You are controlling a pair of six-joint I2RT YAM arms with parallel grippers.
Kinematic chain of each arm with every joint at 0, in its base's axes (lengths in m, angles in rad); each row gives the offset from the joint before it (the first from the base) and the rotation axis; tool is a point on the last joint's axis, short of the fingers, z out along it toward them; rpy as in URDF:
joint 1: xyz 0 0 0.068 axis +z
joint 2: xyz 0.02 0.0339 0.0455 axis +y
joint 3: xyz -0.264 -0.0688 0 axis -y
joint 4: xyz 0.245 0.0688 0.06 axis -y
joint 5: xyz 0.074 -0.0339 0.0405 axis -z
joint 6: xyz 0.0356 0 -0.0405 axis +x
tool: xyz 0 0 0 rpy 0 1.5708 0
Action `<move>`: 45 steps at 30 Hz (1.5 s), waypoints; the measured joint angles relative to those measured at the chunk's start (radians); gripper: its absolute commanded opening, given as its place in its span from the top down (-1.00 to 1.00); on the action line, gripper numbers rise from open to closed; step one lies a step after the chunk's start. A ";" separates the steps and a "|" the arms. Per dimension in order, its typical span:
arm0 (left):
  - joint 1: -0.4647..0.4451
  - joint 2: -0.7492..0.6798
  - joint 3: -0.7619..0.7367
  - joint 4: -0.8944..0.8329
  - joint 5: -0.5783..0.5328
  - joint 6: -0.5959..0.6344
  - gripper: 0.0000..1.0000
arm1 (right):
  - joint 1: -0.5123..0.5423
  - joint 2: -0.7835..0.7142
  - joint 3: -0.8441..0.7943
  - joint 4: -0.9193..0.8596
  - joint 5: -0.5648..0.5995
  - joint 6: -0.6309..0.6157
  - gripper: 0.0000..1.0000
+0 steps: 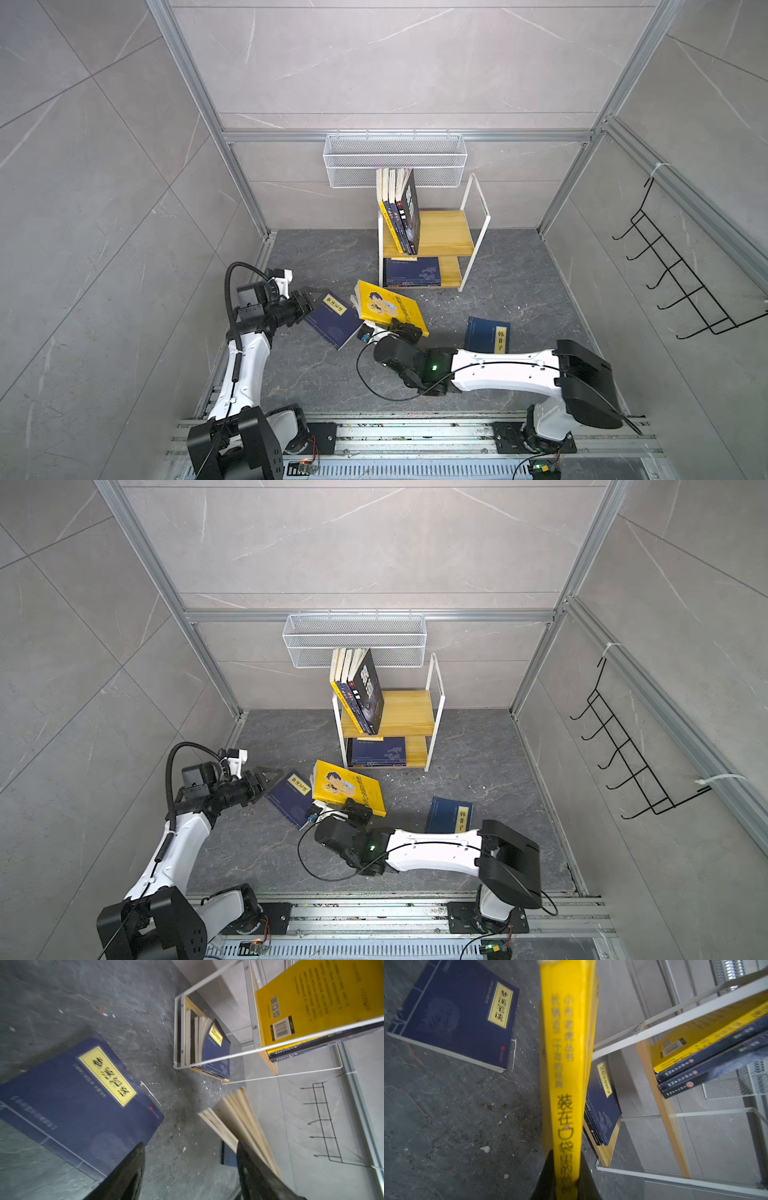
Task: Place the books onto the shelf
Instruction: 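Carry the yellow book upright to the shelf's upper tier with right gripper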
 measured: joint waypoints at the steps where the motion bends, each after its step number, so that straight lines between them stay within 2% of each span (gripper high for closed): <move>1: 0.016 0.000 0.000 -0.003 -0.010 0.003 -0.61 | 0.000 -0.031 -0.014 0.003 -0.004 0.015 1.00; 4: 0.047 -0.002 -0.002 -0.011 -0.046 0.014 -0.79 | 0.000 -0.114 -0.047 0.033 -0.017 0.060 1.00; 11: 0.065 -0.003 -0.004 -0.024 -0.093 0.065 -0.97 | -0.013 -0.377 -0.190 0.092 -0.050 0.175 1.00; 21: 0.068 -0.003 -0.005 -0.038 -0.103 0.076 -0.99 | -0.064 -0.642 -0.233 0.130 -0.044 0.317 1.00; 27: 0.072 -0.005 -0.005 -0.047 -0.104 0.076 -0.99 | -0.118 -0.736 -0.233 0.182 -0.009 0.345 1.00; 34: 0.078 -0.008 -0.004 -0.062 -0.103 0.075 -0.99 | -0.277 -0.698 -0.189 0.232 -0.004 0.367 1.00; 40: 0.078 -0.010 -0.001 -0.075 -0.099 0.075 -0.99 | -0.409 -0.508 -0.069 0.296 -0.062 0.366 1.00; 45: 0.078 -0.011 0.003 -0.083 -0.098 0.074 -0.99 | -0.524 -0.343 0.019 0.336 -0.162 0.367 1.00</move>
